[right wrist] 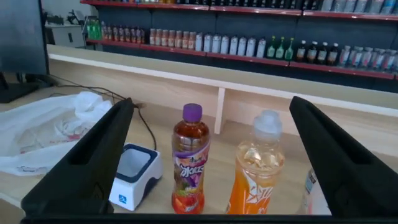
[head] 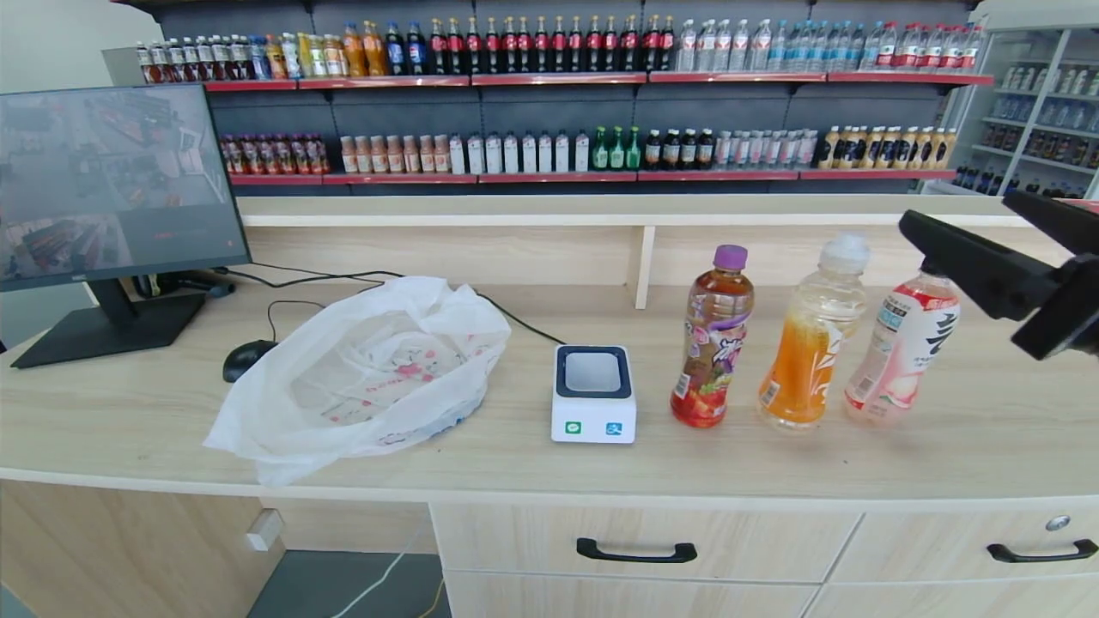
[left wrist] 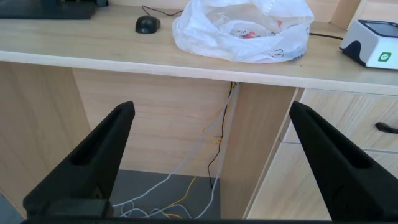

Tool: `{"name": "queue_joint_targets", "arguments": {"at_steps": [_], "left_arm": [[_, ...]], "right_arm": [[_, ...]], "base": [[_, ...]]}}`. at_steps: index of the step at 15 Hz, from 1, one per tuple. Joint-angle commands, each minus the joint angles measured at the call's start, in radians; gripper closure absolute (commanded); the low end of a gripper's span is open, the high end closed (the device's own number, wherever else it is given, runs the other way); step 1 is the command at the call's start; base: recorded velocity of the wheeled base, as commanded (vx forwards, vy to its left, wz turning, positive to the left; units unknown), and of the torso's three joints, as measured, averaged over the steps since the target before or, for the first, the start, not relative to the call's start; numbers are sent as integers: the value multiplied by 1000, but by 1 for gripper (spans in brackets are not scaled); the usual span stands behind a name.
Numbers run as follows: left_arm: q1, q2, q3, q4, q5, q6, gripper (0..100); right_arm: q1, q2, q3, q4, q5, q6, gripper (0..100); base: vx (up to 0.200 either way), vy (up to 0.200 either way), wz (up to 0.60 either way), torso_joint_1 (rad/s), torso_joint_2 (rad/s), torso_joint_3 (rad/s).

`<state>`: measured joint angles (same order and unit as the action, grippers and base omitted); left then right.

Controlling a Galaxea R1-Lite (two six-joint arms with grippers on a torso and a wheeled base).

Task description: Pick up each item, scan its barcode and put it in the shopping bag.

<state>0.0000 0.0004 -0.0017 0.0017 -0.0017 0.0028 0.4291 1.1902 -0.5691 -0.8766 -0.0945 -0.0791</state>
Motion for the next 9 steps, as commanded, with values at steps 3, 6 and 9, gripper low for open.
{"name": "queue_joint_targets", "arguments": {"at_steps": [3,6,9], "left_arm": [[2,0,0,0,0,0,0],[0,0,0,0,0,0,0],[0,0,0,0,0,0,0]], "right_arm": [[186,394,8,-384,-205,62,0],[250,539,25,-570,-315,93,0],[237,574,78,-585,-315,94,0]], "base": [[0,0,0,0,0,0],[0,0,0,0,0,0],[0,0,0,0,0,0]]}}
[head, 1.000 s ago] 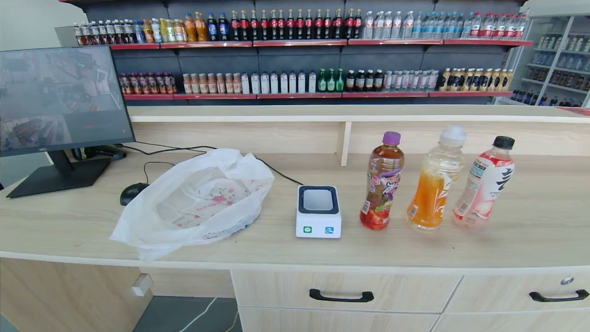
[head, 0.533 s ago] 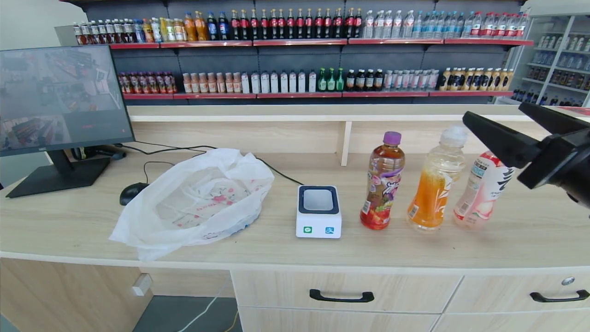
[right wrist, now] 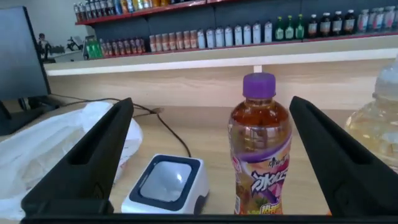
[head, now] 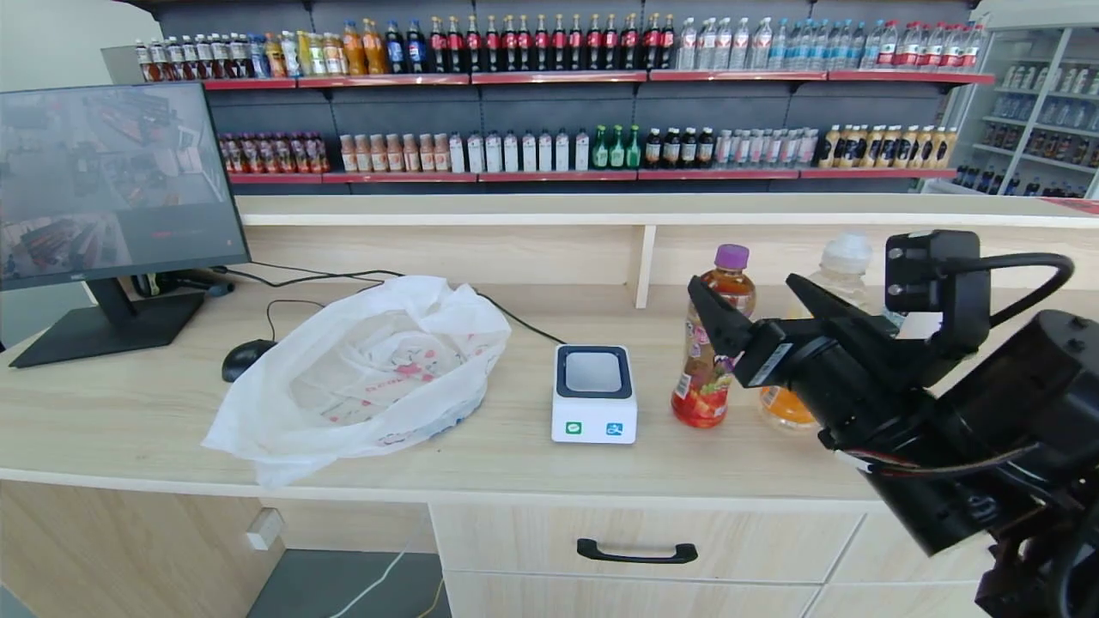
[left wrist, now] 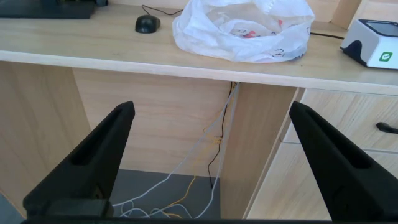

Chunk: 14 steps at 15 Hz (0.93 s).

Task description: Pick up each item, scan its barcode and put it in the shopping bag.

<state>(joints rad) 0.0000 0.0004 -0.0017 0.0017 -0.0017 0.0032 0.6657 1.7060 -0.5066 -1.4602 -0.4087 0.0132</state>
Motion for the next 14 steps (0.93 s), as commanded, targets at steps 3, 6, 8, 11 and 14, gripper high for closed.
{"name": "queue_joint_targets", "arguments": {"at_steps": [3,6,8,11,14], "left_arm": [[0,0,0,0,0,0,0],[0,0,0,0,0,0,0],[0,0,0,0,0,0,0],[0,0,0,0,0,0,0],[2,0,0,0,0,0,0]], "right_arm": [[-35,93,28,-28,33,17,0],[-66,133,30,-40,68,30,0],[-66,156,33,-43,73,37,0],[-66,172,48,-55,76,48,0],[-66,181,89,-71,74,71,0]], "base": [[0,0,0,0,0,0],[0,0,0,0,0,0],[0,0,0,0,0,0],[0,0,0,0,0,0],[0,0,0,0,0,0]]}}
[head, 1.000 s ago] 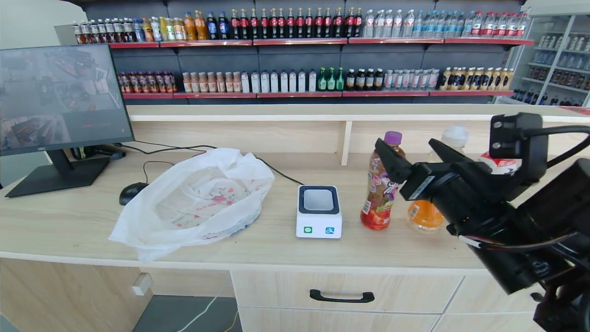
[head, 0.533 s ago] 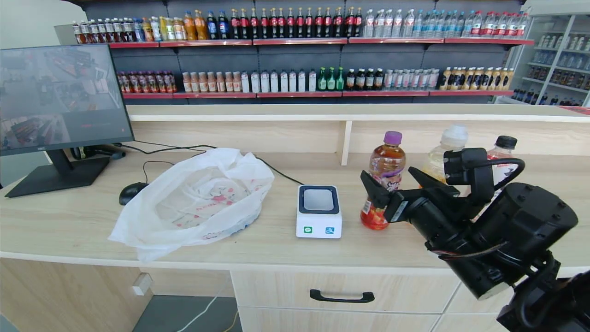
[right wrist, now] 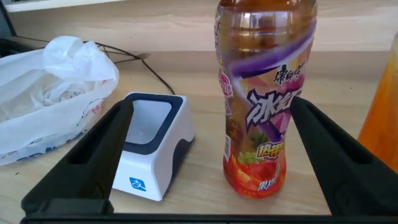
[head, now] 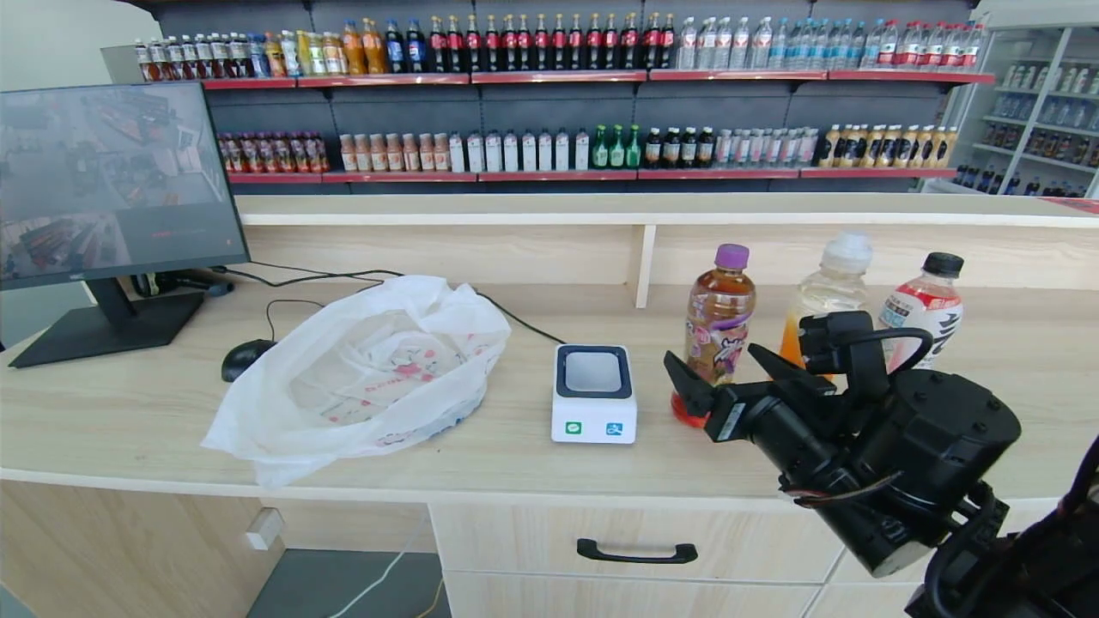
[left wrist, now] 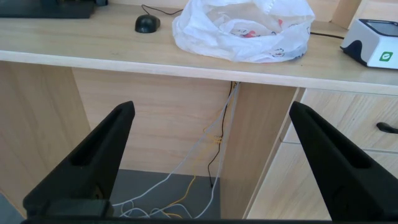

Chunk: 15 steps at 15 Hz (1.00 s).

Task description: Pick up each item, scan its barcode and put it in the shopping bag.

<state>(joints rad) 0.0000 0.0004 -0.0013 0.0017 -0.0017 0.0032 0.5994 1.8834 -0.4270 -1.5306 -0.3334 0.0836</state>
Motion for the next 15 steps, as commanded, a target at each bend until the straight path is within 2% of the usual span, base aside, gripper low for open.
{"name": "queue_joint_targets", "arguments": {"at_steps": [1,6,15], "left_arm": [[0,0,0,0,0,0,0],[0,0,1,0,0,0,0],[2,0,0,0,0,0,0]], "right_arm": [[0,8,11,0,-1,1,0],[0,66,13,-3,-13,36,0],[2,138,-21,-6,-42,18,0]], "base": [[0,0,0,0,0,0],[0,0,0,0,0,0],[0,0,0,0,0,0]]}}
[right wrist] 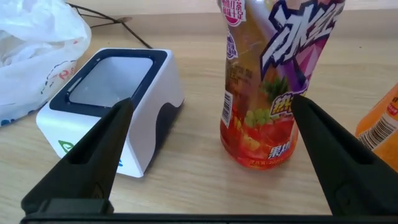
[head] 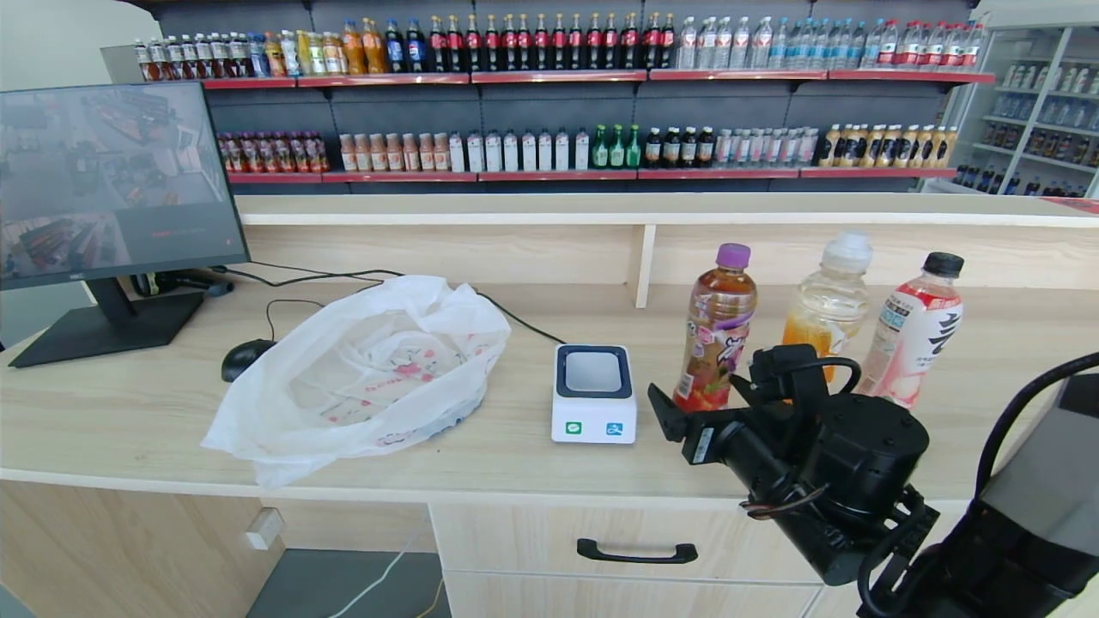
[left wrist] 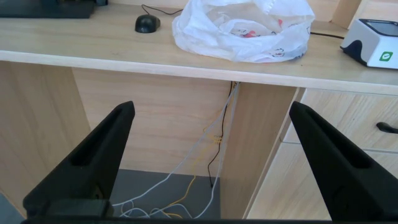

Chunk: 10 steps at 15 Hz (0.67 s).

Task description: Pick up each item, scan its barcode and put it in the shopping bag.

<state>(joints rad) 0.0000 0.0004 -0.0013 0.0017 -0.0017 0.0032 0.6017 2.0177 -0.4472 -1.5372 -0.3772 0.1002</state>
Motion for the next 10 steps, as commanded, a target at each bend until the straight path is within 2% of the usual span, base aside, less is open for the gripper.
{"name": "queue_joint_targets", "arguments": {"at_steps": [1,10], "left_arm": [[0,0,1,0,0,0,0],[0,0,0,0,0,0,0]], "right_arm": [[0,4,-1,0,-2,1,0],[-51,-2,-27,3,-20,-27,0]], "base": [[0,0,0,0,0,0],[0,0,0,0,0,0]]}}
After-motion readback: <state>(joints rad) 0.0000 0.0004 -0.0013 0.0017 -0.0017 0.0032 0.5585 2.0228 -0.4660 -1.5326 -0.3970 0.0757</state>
